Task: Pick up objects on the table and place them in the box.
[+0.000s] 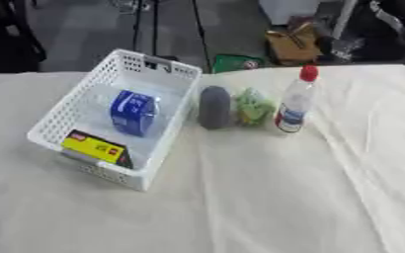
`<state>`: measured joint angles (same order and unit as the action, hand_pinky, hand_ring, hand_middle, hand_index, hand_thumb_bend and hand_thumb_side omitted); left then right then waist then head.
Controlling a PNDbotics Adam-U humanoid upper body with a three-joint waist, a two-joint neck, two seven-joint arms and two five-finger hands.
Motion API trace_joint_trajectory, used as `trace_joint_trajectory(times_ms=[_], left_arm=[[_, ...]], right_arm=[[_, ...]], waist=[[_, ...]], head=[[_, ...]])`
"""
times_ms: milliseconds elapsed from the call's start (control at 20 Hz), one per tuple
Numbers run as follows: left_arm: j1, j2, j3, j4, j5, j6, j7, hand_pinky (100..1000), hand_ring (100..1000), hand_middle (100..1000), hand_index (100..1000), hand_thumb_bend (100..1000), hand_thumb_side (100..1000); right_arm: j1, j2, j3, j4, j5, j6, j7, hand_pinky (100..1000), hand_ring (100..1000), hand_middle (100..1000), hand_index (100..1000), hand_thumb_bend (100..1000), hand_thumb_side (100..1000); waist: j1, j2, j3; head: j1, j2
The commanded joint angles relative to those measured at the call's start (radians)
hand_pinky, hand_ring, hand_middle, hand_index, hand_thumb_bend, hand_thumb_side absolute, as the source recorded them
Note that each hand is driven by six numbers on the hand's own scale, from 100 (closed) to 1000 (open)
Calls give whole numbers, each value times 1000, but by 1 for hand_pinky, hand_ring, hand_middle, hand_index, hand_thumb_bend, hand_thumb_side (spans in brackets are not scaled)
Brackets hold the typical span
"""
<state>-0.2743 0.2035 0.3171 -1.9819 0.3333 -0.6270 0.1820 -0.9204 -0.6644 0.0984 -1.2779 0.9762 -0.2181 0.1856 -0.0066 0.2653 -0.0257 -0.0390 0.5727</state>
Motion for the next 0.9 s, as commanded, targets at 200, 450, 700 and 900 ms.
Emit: trace_joint_trajectory(times_ms=[200, 450, 700, 900], left_arm=[[-16, 22, 2, -18, -4, 3, -1, 712, 676, 769, 739, 100, 684], [-18, 21, 3, -18, -4, 1, -2, 713, 676, 769, 739, 100, 684], [-19, 20, 2, -18, -5, 2, -3, 713, 677, 770, 739, 100, 682], [-19, 19, 3, -18, -6, 2, -3, 713, 677, 770, 739, 100, 683]], right_arm=[[22, -29, -34, -25, -46, 27, -12, 945, 1000, 880, 1000, 665, 1000], [60, -15, -32, 11, -160, 41, 17, 951, 1000, 841, 1000, 750, 1000], [77, -8, -36, 26, -282, 65, 53, 955, 1000, 815, 1000, 727, 1000], [86, -4, -38, 41, -355, 85, 76, 959, 1000, 808, 1000, 723, 1000]], waist=[[1, -12, 5], [4, -8, 8], [4, -5, 8], [4, -4, 9]], head=[[0, -14], [-1, -19], [-1, -21], [-3, -23]])
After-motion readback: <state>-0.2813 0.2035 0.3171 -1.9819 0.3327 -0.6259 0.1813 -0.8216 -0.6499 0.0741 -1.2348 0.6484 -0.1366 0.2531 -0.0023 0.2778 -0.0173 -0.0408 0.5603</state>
